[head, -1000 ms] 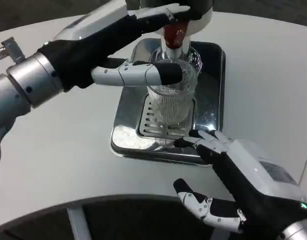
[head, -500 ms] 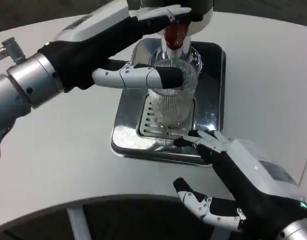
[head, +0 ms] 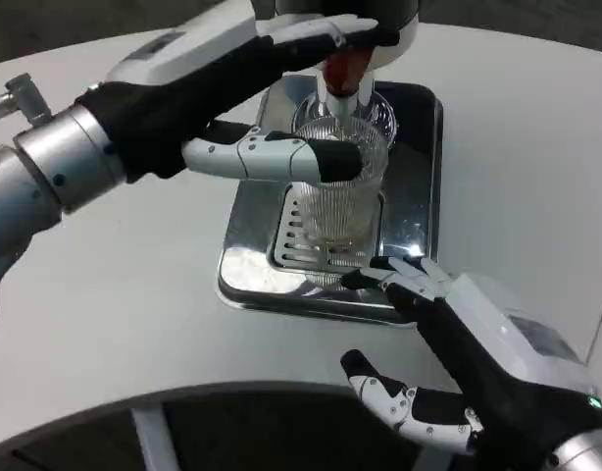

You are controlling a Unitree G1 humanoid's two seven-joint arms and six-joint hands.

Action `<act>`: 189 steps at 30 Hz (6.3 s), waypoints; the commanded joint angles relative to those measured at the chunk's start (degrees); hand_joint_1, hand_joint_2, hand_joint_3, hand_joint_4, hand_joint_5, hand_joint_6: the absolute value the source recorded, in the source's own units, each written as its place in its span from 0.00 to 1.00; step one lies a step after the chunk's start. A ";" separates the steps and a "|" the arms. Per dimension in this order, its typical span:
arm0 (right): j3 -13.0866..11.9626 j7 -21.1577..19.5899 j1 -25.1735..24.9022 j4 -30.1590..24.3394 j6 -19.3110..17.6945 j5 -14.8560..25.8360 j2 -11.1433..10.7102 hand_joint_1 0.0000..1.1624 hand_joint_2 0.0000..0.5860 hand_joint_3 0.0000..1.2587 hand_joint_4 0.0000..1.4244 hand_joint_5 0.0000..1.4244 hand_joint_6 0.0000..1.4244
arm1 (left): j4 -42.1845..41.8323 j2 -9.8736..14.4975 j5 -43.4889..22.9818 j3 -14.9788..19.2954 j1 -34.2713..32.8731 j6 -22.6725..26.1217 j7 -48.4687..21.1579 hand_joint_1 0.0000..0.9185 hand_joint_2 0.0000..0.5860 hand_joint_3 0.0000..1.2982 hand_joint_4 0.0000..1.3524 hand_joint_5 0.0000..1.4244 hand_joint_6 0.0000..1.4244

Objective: Grasp the cup under the faucet to collect the drink, then remove the cup.

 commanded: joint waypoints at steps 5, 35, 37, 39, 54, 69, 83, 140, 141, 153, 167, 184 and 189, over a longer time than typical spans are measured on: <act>0.17 -0.61 0.51 0.43 0.48 0.37 0.38 0.53 0.77 0.16 0.05 0.00 0.00 | 0.24 1.59 2.17 -1.94 2.58 -0.62 -2.20 0.00 0.04 0.19 0.07 0.12 0.01; -3.46 -7.41 -3.96 5.96 1.99 1.24 1.34 0.79 0.31 0.16 0.13 0.11 0.15 | 0.31 1.37 2.70 -2.22 2.12 -0.35 -1.45 0.00 0.05 0.19 0.07 0.12 0.00; -4.00 -7.88 -4.32 6.44 2.43 2.19 1.37 0.78 0.30 0.15 0.14 0.12 0.15 | 0.29 1.37 2.75 -2.24 2.18 -0.38 -1.41 0.00 0.05 0.19 0.07 0.12 0.00; -4.42 -8.20 -4.66 6.82 3.05 3.17 1.58 0.78 0.30 0.14 0.13 0.12 0.16 | 0.20 1.40 2.86 -2.29 2.27 -0.44 -1.39 0.00 0.05 0.19 0.07 0.12 0.00; -6.60 -11.95 -7.11 9.70 8.71 10.86 3.73 0.76 0.31 0.11 0.12 0.10 0.16 | -0.57 1.78 3.59 -2.65 2.57 -0.83 -1.47 0.00 0.05 0.19 0.07 0.12 0.00; -6.91 -22.20 -9.48 17.43 7.52 19.47 5.00 0.76 0.30 0.10 0.12 0.11 0.18 | -0.33 1.82 4.25 -2.66 2.91 -1.26 -1.28 0.00 0.05 0.19 0.07 0.12 0.00; -6.18 -30.11 -14.38 24.06 4.79 23.44 4.47 0.77 0.30 0.10 0.14 0.14 0.19 | 0.66 1.40 4.65 -3.21 2.28 -1.34 -0.45 0.00 0.05 0.19 0.07 0.12 0.00; -7.14 -47.58 -24.68 49.44 -18.19 35.43 6.45 0.76 0.28 0.08 0.13 0.15 0.17 | 3.78 -0.27 7.07 -5.39 -0.41 -1.34 3.52 0.00 0.02 0.19 0.07 0.13 0.00; -7.14 -47.85 -24.76 49.96 -18.69 35.64 6.55 0.76 0.28 0.08 0.13 0.16 0.17 | 3.91 -0.35 7.12 -5.44 -0.52 -1.36 3.60 0.00 0.02 0.19 0.07 0.13 0.00; -7.96 -51.07 -27.55 58.38 -25.05 38.54 8.25 0.77 0.28 0.08 0.14 0.16 0.19 | 5.36 -0.93 7.59 -6.13 -1.57 -1.49 4.25 0.00 0.02 0.18 0.07 0.13 0.00; -7.65 -52.65 -29.85 61.55 -25.97 38.49 9.48 0.77 0.28 0.08 0.14 0.17 0.20 | 5.53 -0.68 7.93 -6.81 -1.30 -4.11 4.49 0.00 0.02 0.20 0.10 0.14 0.00; -7.03 -53.06 -30.06 62.46 -26.19 38.45 10.09 0.77 0.28 0.08 0.14 0.18 0.20 | 4.64 0.23 7.94 -6.12 -0.54 -4.56 4.63 0.00 0.02 0.24 0.12 0.15 0.00; -6.94 -53.45 -30.50 63.32 -26.57 38.40 10.41 0.77 0.28 0.08 0.14 0.18 0.20 | 4.71 0.12 7.99 -5.99 -0.56 -4.50 4.75 0.00 0.02 0.24 0.12 0.15 0.00</act>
